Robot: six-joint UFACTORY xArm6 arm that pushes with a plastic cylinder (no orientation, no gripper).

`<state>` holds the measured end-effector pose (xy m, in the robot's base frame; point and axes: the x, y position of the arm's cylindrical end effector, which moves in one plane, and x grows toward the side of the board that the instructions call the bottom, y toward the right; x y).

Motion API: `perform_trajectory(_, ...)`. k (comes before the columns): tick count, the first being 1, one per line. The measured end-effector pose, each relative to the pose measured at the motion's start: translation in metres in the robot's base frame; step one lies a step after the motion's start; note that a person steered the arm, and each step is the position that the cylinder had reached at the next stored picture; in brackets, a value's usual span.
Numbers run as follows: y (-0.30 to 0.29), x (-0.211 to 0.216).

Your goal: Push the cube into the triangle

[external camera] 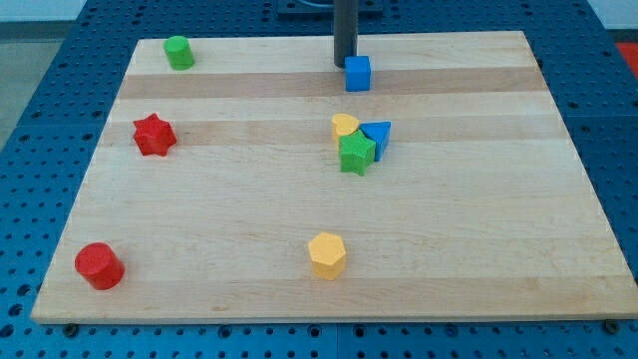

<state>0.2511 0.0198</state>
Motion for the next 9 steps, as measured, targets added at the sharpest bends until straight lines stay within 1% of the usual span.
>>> perform_trajectory(4,0.006,0.033)
perform_trajectory(6,0.035,0.032)
perform_trajectory(7,0.038,0.043)
perform_trajectory(9,0.047,0.087)
